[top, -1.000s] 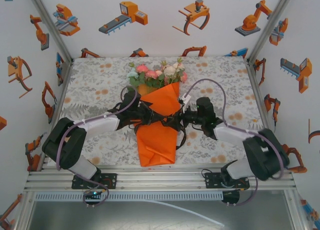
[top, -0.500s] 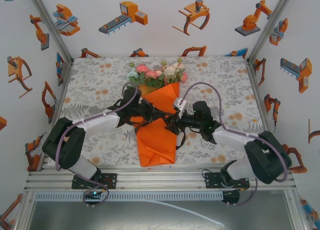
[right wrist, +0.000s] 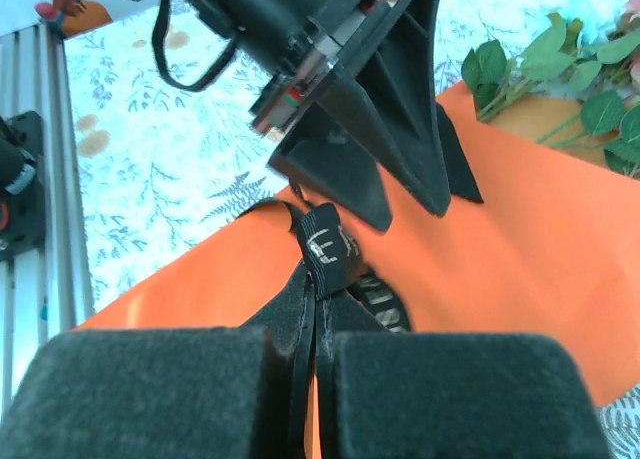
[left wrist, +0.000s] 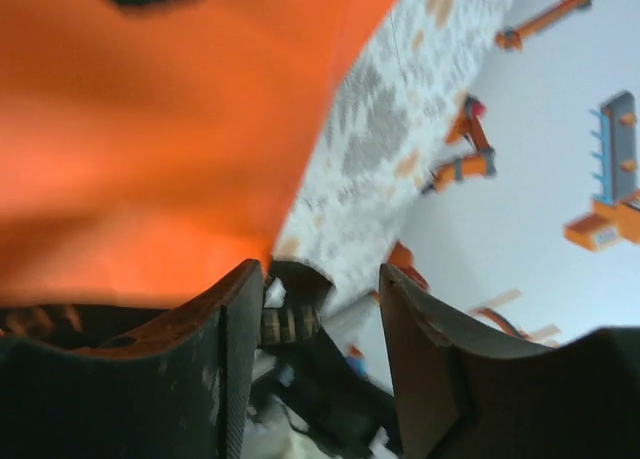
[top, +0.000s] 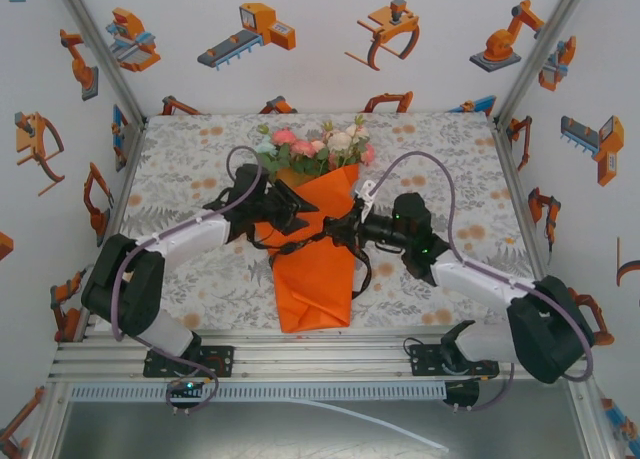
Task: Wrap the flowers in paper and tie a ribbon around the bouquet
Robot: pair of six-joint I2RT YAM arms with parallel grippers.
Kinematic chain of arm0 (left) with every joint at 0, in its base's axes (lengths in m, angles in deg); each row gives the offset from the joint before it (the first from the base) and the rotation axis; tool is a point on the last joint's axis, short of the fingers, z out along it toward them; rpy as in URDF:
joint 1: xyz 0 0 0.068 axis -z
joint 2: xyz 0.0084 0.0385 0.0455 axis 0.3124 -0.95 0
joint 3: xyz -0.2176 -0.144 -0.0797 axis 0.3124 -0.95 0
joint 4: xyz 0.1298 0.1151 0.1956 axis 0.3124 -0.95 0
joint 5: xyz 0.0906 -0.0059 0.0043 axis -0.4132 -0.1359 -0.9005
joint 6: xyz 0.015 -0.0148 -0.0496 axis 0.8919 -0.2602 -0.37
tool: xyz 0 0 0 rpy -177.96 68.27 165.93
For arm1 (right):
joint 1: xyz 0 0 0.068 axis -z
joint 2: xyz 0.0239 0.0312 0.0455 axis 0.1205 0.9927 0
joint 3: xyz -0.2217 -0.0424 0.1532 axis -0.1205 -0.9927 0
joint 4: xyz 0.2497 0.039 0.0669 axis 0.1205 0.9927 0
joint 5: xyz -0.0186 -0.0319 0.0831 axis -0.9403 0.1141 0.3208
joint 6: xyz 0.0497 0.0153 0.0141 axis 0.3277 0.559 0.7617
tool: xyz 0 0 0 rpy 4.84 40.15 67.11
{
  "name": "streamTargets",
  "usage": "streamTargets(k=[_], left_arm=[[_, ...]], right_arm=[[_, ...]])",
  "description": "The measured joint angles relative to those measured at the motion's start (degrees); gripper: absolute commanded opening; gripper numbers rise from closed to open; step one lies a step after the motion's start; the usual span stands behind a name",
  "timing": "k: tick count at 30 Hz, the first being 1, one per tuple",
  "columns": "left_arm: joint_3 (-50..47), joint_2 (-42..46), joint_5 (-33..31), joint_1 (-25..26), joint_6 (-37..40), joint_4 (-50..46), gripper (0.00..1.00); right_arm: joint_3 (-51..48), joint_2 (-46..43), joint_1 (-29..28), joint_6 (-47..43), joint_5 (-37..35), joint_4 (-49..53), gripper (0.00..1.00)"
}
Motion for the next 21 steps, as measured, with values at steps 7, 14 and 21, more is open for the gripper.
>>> streamTargets(k=[7,14,21], left_arm=[[4.3,4.0,-14.8,-1.9,19.7,-10.5,0.53],[2.1,2.3,-18.8,-5.0,23.5,-14.7,0.54],[1.3,-2.4,-19.5,-5.4,23.5,-16.1,0.54]], right_arm=[[16.3,-2.9,0.0,2.9,-3.8,15.4,0.0],[29.9,-0.3,0.1,7.4,-8.7,25.5,0.0],[34.2,-0.2,0.1,9.7,-10.9,29.7,0.0]])
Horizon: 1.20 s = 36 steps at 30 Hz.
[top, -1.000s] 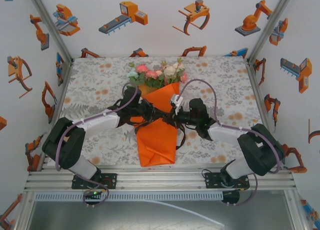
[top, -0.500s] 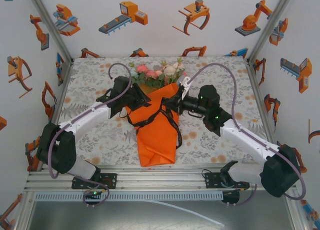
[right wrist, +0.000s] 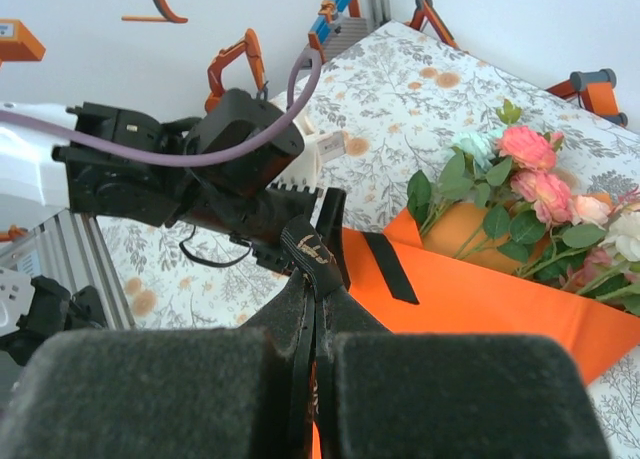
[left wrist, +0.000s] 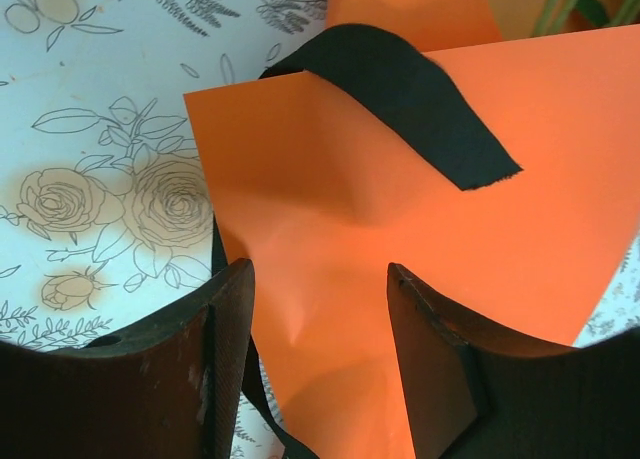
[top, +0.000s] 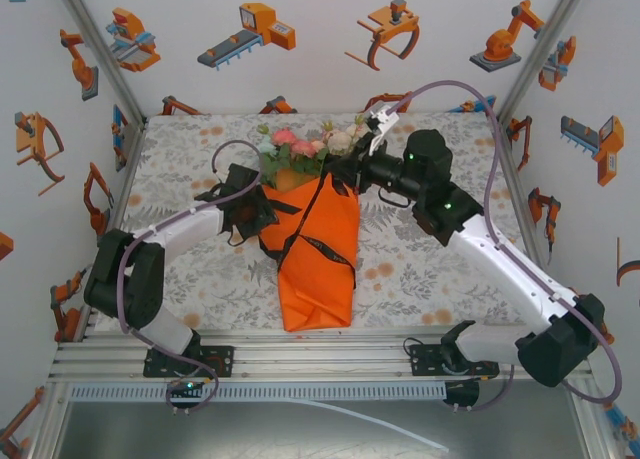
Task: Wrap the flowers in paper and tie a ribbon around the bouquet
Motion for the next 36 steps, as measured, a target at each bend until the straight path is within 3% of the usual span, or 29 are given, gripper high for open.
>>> streamTargets(k=[11,25,36], left_arm=[[-0.7,-3.1,-1.2,-2.4,-0.1,0.0,0.54],[-1.4,-4.4,0.3,-4.2,-0.7,2.0,0.52],[-1.6,-4.7,1.4,-5.2,-1.4,3.0,0.51]], right_arm=[[8.2,-1.4,0.0,1.6,-7.0,3.5,0.0],[18.4,-0.4,0.0,1.8,-10.8,7.2,0.0],[19.5,-0.6,1.3,0.7,-14.5,8.7,0.0]])
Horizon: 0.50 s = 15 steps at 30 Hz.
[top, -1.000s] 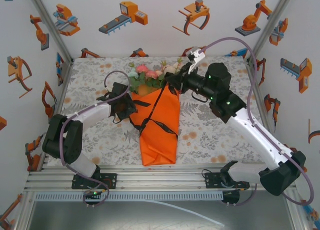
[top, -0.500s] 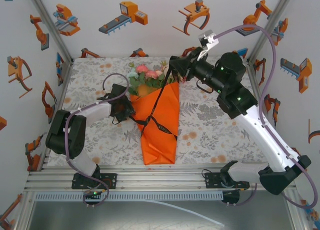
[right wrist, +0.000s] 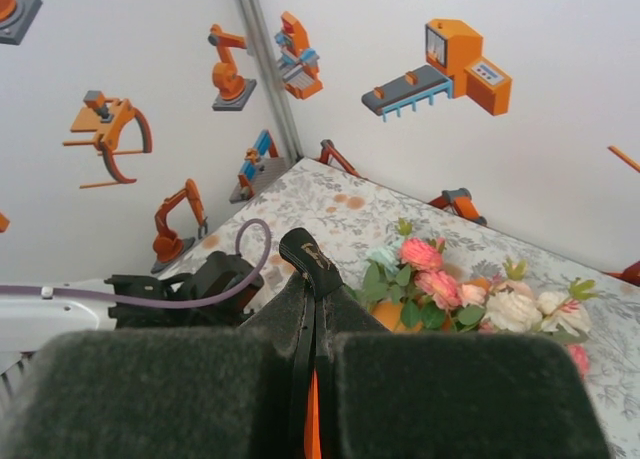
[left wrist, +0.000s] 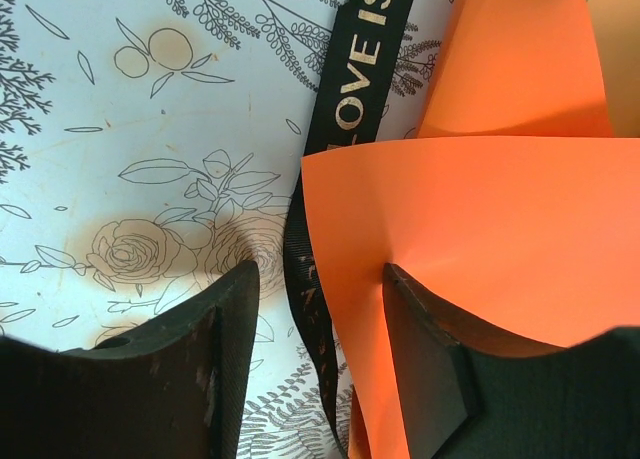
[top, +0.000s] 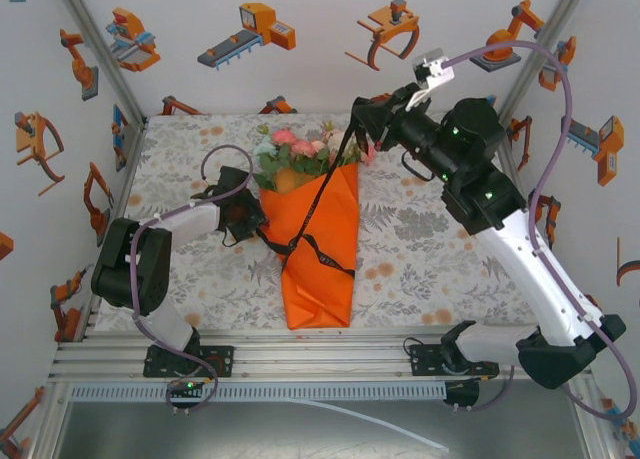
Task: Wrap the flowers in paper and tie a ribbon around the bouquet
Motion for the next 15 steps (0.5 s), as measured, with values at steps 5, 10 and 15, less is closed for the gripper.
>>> streamTargets(k=[5,10,15], left_arm=[[-0.2,0.0,0.4,-0.3,-0.4,0.5,0.5],[-0.9,0.1,0.6,-0.5,-0.8,2.0,0.5],[-1.2,0.3,0.9,-0.8,-1.0,2.3,0.49]], right_arm=[[0.0,-1.0,2.3,0.2,-1.2,0.9,0.0],[-1.5,-2.7,2.9,1.0,-1.9,0.7,0.0],[-2.2,-3.2,5.0,1.6,-3.1,1.1,0.0]])
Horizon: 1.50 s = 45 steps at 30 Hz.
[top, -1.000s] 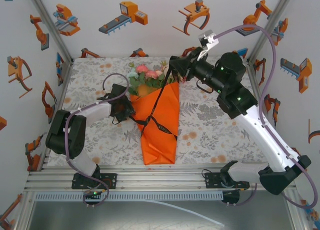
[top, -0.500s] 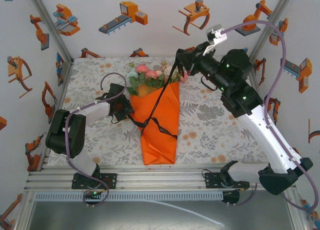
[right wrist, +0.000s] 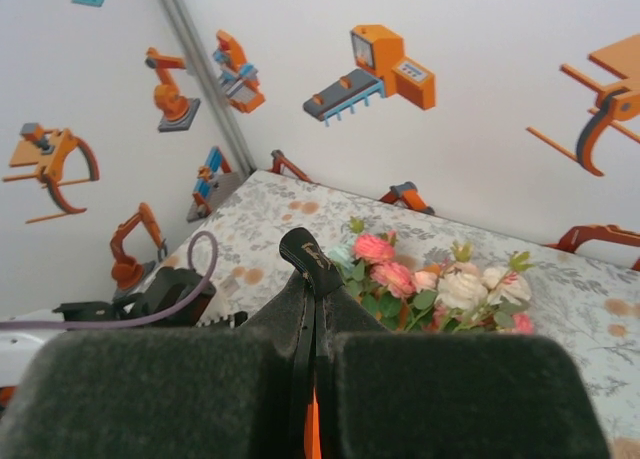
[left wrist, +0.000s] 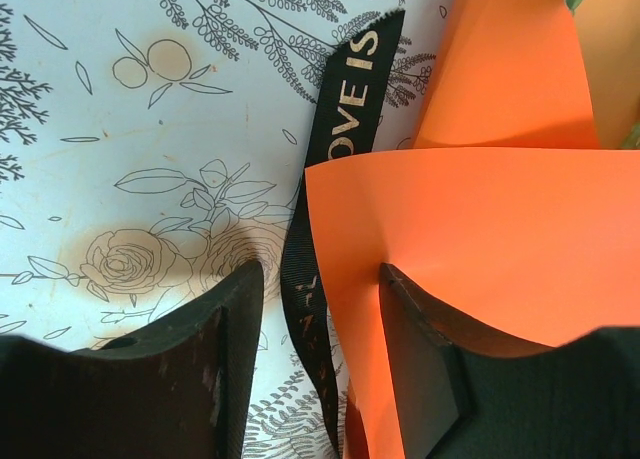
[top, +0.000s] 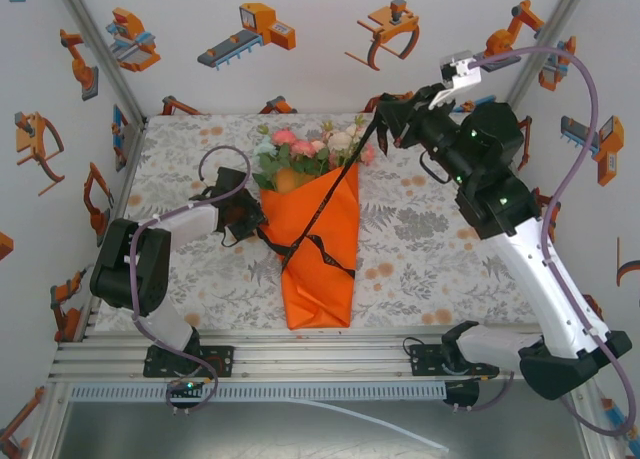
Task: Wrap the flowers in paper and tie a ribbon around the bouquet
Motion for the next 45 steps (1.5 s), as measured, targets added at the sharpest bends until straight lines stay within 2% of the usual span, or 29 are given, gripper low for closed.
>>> streamTargets(k=[8,14,18,22,25,28,32,35,38,40,45], left_arm=[[-1.4,0.9,0.3,-1.2,-1.2,1.5,0.49],[-4.3,6.4,0.3,-1.3,2.0,1.7,0.54],[-5.5,16.9,0.6,-0.9,11.8,1.6,0.51],[-5.0,24.2,5.1,3.1,28.0,1.1,0.51],[-2.0,23.8,5.9,9.5,40.7,-5.4,0.51],[2.0,20.7,3.3,14.5,52.0,-13.7,0.51],[3.4,16.9,0.0,15.7,65.0,-21.7,0.55],[4.0,13.8,0.0,15.6,72.2,-26.1,0.6],[5.9,10.1,1.4,15.6,76.5,-28.1,0.69],[7.2,7.6,2.2,15.7,78.1,-28.0,0.71],[6.7,4.4,2.4,16.1,80.0,-23.6,0.69]], right_arm=[[-0.3,-1.2,2.0,1.4,-2.1,0.0,0.0],[-7.7,-3.3,2.1,3.8,-2.6,-0.8,0.0],[-14.0,-3.3,4.3,6.2,-2.8,0.9,0.0],[-16.8,-3.3,7.3,7.7,-3.0,4.1,0.0],[-17.8,-3.6,9.2,9.0,-3.2,5.9,0.0],[-19.6,-4.5,11.1,10.1,-3.2,6.8,0.0],[-21.4,-5.0,12.2,10.5,-2.5,6.9,0.0],[-22.1,-5.0,12.5,10.9,-1.2,6.6,0.0],[-22.5,-5.0,13.0,11.3,-0.1,5.6,0.0],[-22.8,-5.0,13.2,11.6,0.6,4.9,0.0],[-24.0,-5.0,13.7,12.6,1.8,3.7,0.0]])
